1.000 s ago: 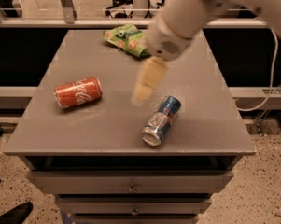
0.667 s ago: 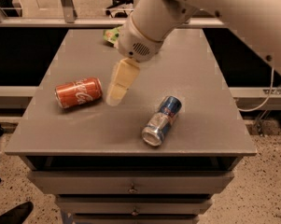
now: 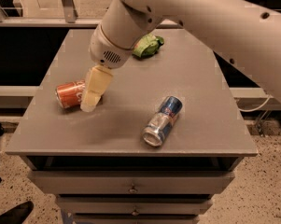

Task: Pick coke can

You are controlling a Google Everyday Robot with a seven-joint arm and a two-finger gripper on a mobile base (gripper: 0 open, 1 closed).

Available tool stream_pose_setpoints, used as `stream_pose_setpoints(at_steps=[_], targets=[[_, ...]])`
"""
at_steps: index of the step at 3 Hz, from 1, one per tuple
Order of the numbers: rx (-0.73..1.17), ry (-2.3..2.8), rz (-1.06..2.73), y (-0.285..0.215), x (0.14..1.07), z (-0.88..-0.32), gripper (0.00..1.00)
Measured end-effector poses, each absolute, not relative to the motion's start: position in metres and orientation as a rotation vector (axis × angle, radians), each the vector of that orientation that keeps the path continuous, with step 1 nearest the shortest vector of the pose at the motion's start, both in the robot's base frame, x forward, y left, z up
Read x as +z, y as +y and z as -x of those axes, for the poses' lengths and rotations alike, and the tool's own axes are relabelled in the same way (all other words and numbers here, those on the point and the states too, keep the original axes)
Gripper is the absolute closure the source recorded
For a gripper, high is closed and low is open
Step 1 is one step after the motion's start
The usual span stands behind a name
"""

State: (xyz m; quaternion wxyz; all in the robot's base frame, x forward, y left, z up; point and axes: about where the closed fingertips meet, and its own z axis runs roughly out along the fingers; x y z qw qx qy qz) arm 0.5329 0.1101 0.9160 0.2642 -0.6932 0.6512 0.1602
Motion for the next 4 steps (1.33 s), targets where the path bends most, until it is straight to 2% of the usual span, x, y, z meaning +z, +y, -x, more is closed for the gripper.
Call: stream_pose_setpoints(at_steps=[2, 3, 4], targets=[[0.461, 1.803, 1.827, 0.129, 0.868, -0.55, 0.0], [0.463, 1.834, 1.796, 0.136, 0.846, -0.569, 0.03], [0.456, 1.864, 1.768, 0.134, 0.838, -0.583, 0.34]])
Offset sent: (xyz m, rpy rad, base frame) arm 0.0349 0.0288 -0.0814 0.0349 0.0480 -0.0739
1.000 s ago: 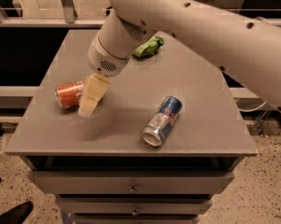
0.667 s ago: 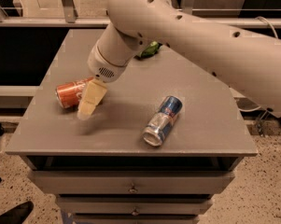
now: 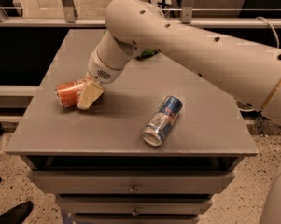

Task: Pick coke can

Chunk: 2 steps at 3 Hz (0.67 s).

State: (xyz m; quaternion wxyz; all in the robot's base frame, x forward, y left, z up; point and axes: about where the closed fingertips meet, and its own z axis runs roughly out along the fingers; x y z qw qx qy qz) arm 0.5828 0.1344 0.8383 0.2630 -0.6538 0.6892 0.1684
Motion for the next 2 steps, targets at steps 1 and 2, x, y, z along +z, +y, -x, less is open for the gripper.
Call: stream_pose_setpoints(at_steps=[1, 2], targets=[[0.445, 1.878, 1.752, 0.1315, 0.8371, -0.5907, 0.57], [0.43, 1.884, 1.728, 0.1282, 0.8434, -0.5972, 0.8]])
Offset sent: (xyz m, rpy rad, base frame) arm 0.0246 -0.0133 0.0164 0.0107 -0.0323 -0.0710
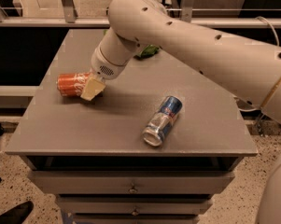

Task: Pick coke can

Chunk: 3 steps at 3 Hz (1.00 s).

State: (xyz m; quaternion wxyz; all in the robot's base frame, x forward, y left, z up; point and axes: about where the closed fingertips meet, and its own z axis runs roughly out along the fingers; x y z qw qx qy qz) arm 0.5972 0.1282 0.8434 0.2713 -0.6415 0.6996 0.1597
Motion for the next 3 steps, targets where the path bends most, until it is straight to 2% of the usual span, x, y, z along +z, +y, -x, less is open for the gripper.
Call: stream_pose_setpoints(at_steps=[1, 2, 3], targets=[[0.421, 1.851, 1.667, 0.124, 0.867, -0.601, 1.0], [0.418, 1.776, 1.581, 0.124, 0.904, -0.606, 1.0], [0.418, 1.776, 1.582, 0.125, 0.904, -0.606, 1.0]])
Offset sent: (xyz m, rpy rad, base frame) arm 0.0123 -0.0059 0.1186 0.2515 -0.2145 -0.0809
